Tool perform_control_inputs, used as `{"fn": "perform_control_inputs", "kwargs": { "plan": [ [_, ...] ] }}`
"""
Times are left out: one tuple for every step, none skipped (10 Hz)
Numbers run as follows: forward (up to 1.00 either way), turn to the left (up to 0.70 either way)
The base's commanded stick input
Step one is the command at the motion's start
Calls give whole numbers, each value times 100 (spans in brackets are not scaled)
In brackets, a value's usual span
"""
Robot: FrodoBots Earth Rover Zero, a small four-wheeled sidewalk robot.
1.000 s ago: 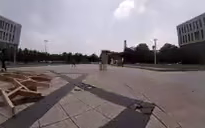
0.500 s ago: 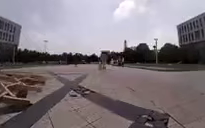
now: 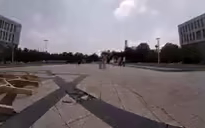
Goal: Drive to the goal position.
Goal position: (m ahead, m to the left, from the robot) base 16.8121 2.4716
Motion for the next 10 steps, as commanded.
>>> {"fn": "perform_control_inputs", "kwargs": {
  "plan": [
    [70,0],
    [70,0],
    [70,0],
    [70,0],
    [70,0],
    [70,0],
    [70,0],
    [70,0],
    [70,0],
    [70,0]
  ]
}}
